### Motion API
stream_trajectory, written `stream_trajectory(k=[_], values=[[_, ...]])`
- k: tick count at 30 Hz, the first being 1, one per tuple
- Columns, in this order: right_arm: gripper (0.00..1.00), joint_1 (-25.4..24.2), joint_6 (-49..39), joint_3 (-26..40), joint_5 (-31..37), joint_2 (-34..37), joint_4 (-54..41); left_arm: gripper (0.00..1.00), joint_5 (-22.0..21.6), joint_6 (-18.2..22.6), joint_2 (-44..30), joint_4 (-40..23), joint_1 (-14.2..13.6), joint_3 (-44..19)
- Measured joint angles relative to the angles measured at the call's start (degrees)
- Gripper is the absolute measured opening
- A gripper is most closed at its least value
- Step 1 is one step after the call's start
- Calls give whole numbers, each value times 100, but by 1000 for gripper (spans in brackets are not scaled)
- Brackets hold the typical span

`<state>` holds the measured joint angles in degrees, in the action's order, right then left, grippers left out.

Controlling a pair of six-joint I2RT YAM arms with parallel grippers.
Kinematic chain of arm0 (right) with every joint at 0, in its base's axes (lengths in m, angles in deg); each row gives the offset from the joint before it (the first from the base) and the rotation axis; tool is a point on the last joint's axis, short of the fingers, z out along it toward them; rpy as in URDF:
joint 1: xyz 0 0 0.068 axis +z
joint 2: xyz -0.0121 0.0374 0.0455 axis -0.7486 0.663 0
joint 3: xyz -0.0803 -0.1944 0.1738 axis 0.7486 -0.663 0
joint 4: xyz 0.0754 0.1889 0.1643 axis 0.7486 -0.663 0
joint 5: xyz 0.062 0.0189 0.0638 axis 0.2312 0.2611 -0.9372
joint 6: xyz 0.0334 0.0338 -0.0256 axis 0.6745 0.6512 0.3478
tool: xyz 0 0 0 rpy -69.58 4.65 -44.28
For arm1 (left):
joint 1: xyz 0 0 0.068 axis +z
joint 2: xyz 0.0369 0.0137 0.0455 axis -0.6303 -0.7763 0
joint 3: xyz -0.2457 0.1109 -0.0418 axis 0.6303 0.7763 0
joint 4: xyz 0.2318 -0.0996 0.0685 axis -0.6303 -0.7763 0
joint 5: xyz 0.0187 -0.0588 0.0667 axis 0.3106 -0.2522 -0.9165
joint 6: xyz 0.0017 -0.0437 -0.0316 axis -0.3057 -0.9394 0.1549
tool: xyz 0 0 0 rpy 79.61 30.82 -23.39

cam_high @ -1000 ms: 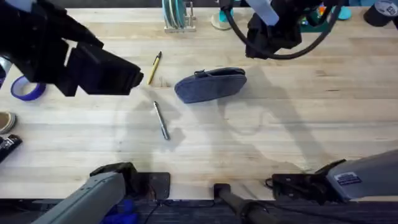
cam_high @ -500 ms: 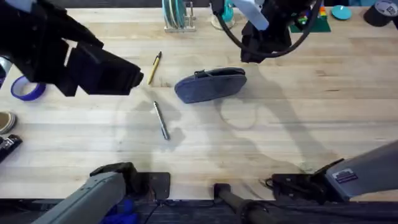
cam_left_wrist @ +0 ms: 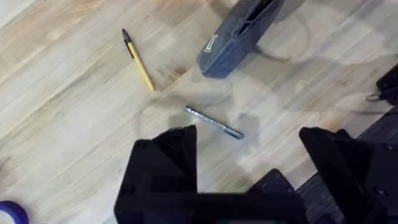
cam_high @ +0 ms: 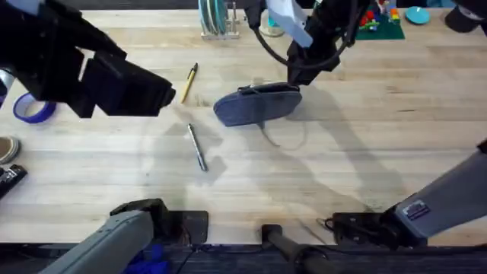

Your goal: Unzip the bag, pick up the pens from the table one at a time and place them inside, then zip the bag closed.

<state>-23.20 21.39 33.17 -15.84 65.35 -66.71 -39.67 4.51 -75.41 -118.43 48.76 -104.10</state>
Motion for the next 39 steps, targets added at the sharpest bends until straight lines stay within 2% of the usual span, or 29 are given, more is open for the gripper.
stream_trajectory(k=[19,26,39], values=[[28,-47,0,0,-131,549,52,995,0,0,0,0,0,0],[27,-61,0,20,-183,1096,147,995,0,0,0,0,-1,0],[30,-61,0,20,-214,1153,158,996,0,0,0,0,-1,0]])
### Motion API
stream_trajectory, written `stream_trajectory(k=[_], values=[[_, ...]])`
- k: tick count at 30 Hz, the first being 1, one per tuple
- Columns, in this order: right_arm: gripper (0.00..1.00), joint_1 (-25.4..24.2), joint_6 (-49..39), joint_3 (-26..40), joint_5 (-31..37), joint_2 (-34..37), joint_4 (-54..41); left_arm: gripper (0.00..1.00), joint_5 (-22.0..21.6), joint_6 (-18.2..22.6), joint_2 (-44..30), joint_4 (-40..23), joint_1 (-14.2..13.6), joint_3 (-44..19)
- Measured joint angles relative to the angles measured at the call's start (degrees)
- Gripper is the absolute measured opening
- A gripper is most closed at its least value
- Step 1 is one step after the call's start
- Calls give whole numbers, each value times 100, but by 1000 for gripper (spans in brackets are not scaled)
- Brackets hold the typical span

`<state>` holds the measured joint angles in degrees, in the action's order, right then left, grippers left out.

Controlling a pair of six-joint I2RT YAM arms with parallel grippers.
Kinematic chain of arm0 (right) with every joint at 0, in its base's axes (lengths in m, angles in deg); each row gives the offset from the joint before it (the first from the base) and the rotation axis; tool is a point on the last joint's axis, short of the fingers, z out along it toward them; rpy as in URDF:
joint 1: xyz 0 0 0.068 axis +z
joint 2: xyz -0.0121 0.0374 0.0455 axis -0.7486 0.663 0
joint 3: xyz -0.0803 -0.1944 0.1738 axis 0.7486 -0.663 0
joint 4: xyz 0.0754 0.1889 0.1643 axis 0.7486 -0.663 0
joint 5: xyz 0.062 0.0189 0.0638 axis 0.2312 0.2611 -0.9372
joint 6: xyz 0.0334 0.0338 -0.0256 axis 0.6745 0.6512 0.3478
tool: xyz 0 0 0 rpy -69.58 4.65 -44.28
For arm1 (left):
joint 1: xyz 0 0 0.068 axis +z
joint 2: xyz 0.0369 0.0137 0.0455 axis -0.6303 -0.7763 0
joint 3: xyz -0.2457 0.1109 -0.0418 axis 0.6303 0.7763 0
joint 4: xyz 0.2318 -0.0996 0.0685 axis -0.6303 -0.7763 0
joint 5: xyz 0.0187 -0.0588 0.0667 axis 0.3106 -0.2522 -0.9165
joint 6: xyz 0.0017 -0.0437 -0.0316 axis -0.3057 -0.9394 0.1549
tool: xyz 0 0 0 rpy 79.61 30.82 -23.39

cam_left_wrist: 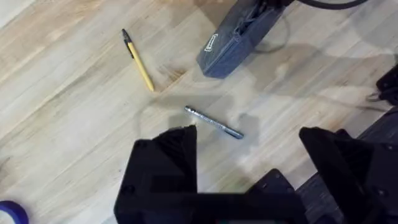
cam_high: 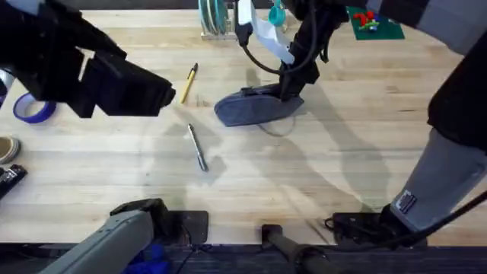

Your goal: Unzip the bag, pick up the pens from the table one at a time and place them inside, then zip the bag closed.

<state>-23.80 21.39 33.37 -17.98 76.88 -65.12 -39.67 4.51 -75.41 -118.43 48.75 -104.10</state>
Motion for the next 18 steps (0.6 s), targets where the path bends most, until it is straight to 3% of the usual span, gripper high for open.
stream_trajectory(k=[18], values=[[30,0,1,2,-4,50,2,996,0,0,0,0,1,0]])
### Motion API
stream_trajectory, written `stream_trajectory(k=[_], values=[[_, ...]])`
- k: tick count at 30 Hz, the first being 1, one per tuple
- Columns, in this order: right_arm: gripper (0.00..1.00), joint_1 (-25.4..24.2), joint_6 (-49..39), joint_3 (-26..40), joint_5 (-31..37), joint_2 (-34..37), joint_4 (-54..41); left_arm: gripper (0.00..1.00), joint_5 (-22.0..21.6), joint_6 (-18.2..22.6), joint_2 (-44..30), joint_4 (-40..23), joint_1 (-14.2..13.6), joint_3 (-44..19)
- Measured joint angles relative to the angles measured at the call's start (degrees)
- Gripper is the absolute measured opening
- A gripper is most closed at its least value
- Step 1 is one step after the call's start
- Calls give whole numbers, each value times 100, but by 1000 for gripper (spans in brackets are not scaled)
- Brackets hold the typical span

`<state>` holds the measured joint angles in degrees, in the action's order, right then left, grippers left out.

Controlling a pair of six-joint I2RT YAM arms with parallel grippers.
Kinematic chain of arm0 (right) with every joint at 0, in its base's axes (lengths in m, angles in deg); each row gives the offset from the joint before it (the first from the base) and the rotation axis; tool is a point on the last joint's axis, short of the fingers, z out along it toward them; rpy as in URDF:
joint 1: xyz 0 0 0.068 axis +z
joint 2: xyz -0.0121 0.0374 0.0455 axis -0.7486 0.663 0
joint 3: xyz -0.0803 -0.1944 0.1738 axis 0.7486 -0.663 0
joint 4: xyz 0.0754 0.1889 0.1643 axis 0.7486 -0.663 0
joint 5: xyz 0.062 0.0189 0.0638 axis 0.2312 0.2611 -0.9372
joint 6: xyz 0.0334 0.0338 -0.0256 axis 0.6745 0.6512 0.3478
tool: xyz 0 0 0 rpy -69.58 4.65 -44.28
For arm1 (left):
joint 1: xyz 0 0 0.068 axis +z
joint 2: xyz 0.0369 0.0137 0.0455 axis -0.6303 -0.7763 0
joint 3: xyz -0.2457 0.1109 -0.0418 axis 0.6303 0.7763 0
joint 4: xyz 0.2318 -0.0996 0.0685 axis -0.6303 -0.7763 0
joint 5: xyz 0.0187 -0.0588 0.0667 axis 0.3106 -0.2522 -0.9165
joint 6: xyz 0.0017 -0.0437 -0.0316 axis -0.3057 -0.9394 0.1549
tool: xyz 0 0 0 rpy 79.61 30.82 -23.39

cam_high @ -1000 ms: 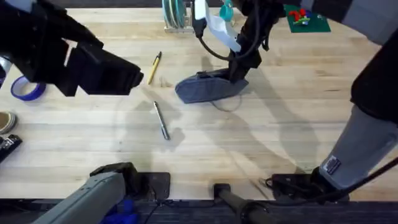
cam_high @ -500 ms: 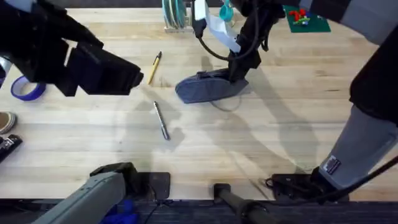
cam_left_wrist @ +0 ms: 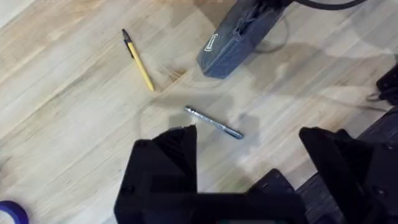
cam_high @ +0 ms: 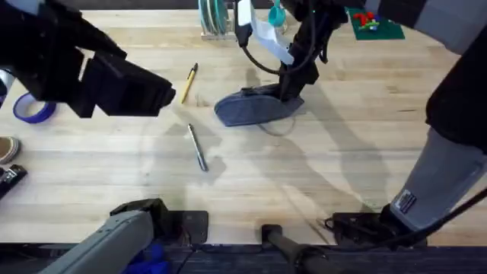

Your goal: Unzip the bag, pick up the pens from the table one at a time and place them inside, then zip the bag closed.

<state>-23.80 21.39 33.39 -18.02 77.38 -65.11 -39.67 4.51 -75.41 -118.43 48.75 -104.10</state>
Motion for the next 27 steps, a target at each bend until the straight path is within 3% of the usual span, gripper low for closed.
stream_trajectory(k=[11,14,19,21,27], values=[[43,0,3,0,-39,74,3,995,0,0,0,0,-1,0],[209,0,1,0,-45,73,-1,995,0,0,0,0,-1,0],[926,7,-23,0,-61,75,47,995,0,0,0,0,1,0],[989,4,-48,0,-61,73,44,995,0,0,0,0,-1,0],[995,4,-46,0,-61,73,44,995,0,0,0,0,-1,0]])
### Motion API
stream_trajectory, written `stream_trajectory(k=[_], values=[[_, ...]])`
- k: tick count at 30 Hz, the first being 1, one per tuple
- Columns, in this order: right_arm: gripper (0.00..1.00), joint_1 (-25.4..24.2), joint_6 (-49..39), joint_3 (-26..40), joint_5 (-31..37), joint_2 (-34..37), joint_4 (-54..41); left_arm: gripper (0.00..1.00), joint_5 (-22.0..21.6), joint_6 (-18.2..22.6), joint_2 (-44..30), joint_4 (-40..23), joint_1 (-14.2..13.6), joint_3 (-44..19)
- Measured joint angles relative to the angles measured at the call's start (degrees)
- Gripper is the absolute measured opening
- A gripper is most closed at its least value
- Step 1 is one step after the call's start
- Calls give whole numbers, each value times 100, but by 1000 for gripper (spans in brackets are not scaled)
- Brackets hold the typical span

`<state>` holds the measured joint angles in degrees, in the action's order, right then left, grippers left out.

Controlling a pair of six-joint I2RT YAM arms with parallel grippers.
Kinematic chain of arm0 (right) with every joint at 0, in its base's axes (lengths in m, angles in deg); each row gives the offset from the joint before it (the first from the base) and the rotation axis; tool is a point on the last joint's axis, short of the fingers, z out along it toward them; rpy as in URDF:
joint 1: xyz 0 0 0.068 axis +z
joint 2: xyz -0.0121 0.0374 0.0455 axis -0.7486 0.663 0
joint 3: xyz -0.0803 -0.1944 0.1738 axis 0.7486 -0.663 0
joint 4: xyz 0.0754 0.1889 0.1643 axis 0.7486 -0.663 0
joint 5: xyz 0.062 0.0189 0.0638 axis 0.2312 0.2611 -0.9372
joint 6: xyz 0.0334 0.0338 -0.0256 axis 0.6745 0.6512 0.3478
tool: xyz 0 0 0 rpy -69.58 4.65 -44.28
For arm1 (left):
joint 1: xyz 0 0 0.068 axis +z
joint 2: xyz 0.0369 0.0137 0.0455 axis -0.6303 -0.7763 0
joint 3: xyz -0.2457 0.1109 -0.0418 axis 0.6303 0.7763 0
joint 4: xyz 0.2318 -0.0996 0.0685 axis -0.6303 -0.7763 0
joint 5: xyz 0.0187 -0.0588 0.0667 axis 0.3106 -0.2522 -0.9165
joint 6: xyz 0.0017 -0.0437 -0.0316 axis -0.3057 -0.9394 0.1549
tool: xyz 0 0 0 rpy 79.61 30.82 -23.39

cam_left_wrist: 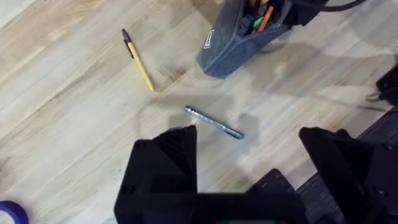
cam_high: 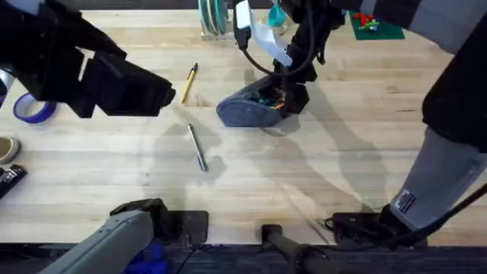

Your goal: Unzip the bag, pick up the pens from the table one at a time and place them inside, then zip the bag closed.

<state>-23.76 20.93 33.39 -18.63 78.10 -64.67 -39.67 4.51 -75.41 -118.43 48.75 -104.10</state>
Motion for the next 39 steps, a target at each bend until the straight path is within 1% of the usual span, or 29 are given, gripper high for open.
stream_trajectory(k=[32,35,39], values=[[996,2,114,0,0,-20,0,995,0,0,0,0,0,0],[996,0,159,0,9,-138,-2,996,0,0,0,0,0,0],[996,-4,226,0,24,-468,-9,995,0,0,0,0,0,0]])
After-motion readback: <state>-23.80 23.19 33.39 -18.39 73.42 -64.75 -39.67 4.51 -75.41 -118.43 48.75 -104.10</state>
